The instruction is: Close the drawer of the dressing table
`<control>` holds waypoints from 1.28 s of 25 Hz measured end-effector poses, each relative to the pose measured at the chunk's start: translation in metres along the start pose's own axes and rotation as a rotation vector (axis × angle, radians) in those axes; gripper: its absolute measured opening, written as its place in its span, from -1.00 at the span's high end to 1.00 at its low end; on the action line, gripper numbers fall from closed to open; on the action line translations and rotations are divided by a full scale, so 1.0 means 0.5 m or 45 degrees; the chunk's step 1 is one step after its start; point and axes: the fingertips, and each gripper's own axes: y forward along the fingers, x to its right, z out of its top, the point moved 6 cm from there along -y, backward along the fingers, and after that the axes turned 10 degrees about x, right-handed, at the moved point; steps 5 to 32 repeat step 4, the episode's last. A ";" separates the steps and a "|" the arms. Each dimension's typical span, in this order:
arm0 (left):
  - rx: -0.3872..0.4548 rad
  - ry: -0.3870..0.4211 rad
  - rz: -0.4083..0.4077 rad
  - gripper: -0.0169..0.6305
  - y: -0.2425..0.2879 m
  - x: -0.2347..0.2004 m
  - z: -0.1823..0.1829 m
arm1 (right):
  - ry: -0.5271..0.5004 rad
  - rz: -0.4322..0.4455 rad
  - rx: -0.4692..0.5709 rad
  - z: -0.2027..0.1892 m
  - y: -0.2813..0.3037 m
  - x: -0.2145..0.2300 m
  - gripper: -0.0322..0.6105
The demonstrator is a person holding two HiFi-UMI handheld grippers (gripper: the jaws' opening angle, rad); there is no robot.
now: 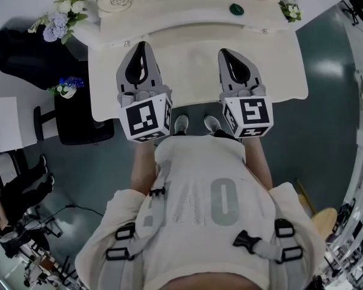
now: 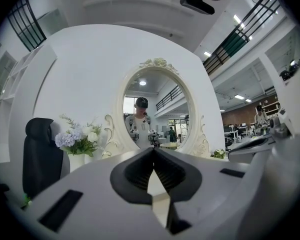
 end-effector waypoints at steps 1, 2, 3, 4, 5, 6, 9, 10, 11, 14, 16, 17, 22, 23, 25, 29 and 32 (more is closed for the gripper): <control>-0.002 0.002 -0.001 0.89 0.000 0.001 -0.001 | 0.000 0.000 -0.001 -0.001 0.000 0.001 0.88; -0.005 0.004 -0.002 0.89 -0.001 0.002 -0.003 | 0.001 0.001 -0.002 -0.003 -0.001 0.001 0.88; -0.007 0.006 -0.003 0.89 -0.002 0.002 -0.005 | 0.002 0.002 -0.002 -0.005 -0.001 0.002 0.88; -0.010 0.008 -0.003 0.89 -0.002 0.003 -0.006 | 0.003 0.003 -0.002 -0.006 -0.001 0.002 0.88; -0.010 0.008 -0.003 0.89 -0.002 0.003 -0.006 | 0.003 0.003 -0.002 -0.006 -0.001 0.002 0.88; -0.010 0.008 -0.003 0.89 -0.002 0.003 -0.006 | 0.003 0.003 -0.002 -0.006 -0.001 0.002 0.88; -0.010 0.008 -0.003 0.89 -0.002 0.003 -0.006 | 0.003 0.003 -0.002 -0.006 -0.001 0.002 0.88; -0.010 0.008 -0.003 0.89 -0.002 0.003 -0.006 | 0.003 0.003 -0.002 -0.006 -0.001 0.002 0.88; -0.010 0.008 -0.003 0.89 -0.002 0.003 -0.006 | 0.003 0.003 -0.002 -0.006 -0.001 0.002 0.88; -0.010 0.008 -0.003 0.89 -0.002 0.003 -0.006 | 0.003 0.003 -0.002 -0.006 -0.001 0.002 0.88; -0.010 0.008 -0.003 0.89 -0.002 0.003 -0.006 | 0.003 0.003 -0.002 -0.006 -0.001 0.002 0.88; -0.010 0.008 -0.003 0.89 -0.002 0.003 -0.006 | 0.003 0.003 -0.002 -0.006 -0.001 0.002 0.88; -0.010 0.008 -0.003 0.89 -0.002 0.003 -0.006 | 0.003 0.003 -0.002 -0.006 -0.001 0.002 0.88; -0.010 0.008 -0.003 0.89 -0.002 0.003 -0.006 | 0.003 0.003 -0.002 -0.006 -0.001 0.002 0.88; -0.010 0.008 -0.003 0.89 -0.002 0.003 -0.006 | 0.003 0.003 -0.002 -0.006 -0.001 0.002 0.88; -0.010 0.008 -0.003 0.89 -0.002 0.003 -0.006 | 0.003 0.003 -0.002 -0.006 -0.001 0.002 0.88; -0.010 0.008 -0.003 0.89 -0.002 0.003 -0.006 | 0.003 0.003 -0.002 -0.006 -0.001 0.002 0.88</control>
